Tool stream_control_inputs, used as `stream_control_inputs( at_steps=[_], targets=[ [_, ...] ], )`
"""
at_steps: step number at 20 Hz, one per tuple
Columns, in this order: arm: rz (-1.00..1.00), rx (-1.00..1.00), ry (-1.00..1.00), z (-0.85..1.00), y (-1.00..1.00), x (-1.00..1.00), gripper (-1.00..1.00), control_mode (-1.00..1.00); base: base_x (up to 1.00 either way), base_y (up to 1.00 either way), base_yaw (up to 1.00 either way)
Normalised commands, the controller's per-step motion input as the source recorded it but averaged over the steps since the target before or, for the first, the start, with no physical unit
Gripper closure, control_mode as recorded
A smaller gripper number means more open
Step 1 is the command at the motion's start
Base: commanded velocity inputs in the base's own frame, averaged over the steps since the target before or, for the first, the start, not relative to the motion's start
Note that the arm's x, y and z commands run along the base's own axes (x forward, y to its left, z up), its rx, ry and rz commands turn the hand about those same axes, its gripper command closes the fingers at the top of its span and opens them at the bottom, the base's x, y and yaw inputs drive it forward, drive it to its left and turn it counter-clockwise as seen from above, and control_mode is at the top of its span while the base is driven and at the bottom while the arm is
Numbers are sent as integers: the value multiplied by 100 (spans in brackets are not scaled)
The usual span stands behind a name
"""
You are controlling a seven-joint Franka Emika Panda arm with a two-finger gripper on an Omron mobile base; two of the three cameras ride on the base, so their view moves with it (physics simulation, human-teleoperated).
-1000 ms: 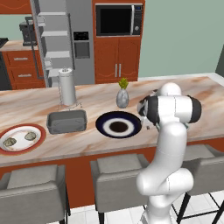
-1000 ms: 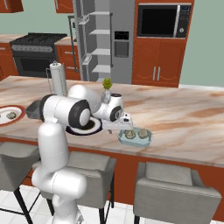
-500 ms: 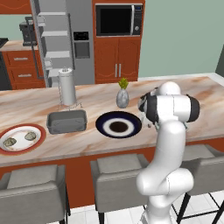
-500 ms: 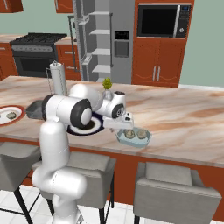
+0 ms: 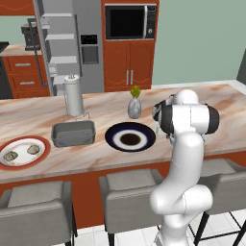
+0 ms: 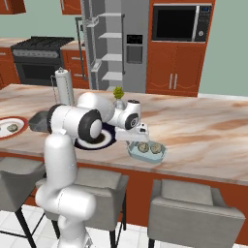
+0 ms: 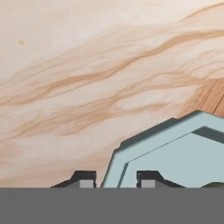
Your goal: Place two dumplings into each of the tupperware containers and then place the containers in the fridge.
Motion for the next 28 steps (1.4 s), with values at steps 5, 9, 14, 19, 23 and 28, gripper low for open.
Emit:
stream_control_inputs(
  at_steps=[5, 9, 14, 19, 23, 28],
  targets=[
    [15, -1, -1, 7, 5, -33, 100, -100, 0, 0, 0],
    [30, -3, -3, 30, 8, -63, 100, -100, 0, 0, 0],
    [36, -2, -7, 53, 4, -84, 100, -100, 0, 0, 0],
    [50, -7, -12, 55, 28, -76, 100, -100, 0, 0, 0],
    [48, -6, -10, 64, 12, -97, 100, -100, 0, 0, 0],
    [35, 0, -4, 80, 2, -78, 100, -100, 0, 0, 0]
  ],
)
